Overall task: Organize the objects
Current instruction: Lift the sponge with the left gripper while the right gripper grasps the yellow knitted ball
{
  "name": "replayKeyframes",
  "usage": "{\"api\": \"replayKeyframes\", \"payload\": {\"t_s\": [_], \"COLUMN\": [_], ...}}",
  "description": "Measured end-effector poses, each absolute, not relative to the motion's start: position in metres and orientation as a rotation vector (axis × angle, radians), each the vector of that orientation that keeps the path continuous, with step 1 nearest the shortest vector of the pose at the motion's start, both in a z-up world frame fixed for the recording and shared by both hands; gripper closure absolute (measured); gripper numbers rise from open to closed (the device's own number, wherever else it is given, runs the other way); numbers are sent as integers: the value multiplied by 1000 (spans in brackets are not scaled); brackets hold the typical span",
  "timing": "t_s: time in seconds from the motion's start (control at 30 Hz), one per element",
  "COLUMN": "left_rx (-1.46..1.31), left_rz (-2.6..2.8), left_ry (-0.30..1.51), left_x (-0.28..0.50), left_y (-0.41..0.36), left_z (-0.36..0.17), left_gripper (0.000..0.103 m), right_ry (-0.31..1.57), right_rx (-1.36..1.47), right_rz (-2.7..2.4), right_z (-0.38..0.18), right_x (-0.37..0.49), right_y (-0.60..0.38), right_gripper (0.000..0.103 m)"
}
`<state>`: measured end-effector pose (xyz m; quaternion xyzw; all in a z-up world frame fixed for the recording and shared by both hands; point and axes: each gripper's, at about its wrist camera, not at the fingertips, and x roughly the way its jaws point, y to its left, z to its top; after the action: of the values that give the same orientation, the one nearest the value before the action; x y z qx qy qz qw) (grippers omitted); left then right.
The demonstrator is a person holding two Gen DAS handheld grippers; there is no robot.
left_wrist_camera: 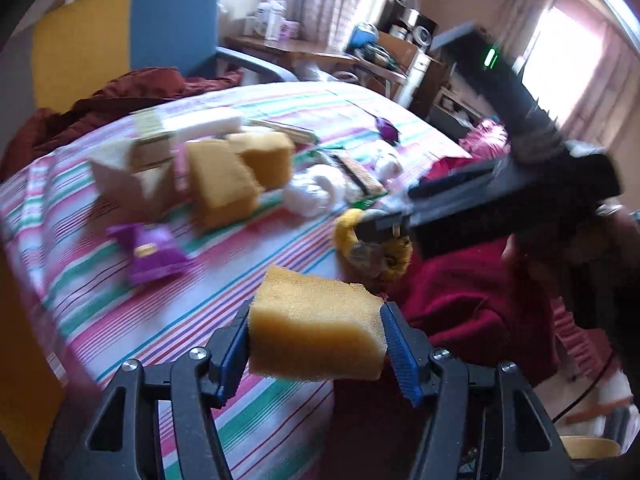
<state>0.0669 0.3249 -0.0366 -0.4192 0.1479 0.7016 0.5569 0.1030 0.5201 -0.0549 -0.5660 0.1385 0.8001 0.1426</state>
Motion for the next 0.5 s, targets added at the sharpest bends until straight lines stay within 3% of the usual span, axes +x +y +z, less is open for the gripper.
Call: {"api": "replayKeyframes", "payload": {"t_s": [0.1, 0.17, 0.3, 0.4, 0.5], "left_rx": [-992, -982, -952, -931, -932], "left_rz": [1720, 1772, 1911, 2040, 2174], "left_ry": [300, 271, 256, 251, 256], "left_x": [57, 51, 40, 33, 23], "left_y": [303, 288, 262, 237, 211], "left_z": [-29, -22, -9, 2, 9], "left_gripper": [40, 40, 40, 40, 40], "right_ry": [331, 311, 262, 223, 231], "right_rx": [-1752, -1803, -1860, -1830, -1751], "right_rz": [2264, 2241, 2226, 2238, 2259], "right_z": [-70, -75, -84, -82, -75], "right_x": [93, 89, 86, 89, 94], "right_y": [511, 509, 504, 501, 504], "right_gripper": [26, 28, 55, 64, 65]}}
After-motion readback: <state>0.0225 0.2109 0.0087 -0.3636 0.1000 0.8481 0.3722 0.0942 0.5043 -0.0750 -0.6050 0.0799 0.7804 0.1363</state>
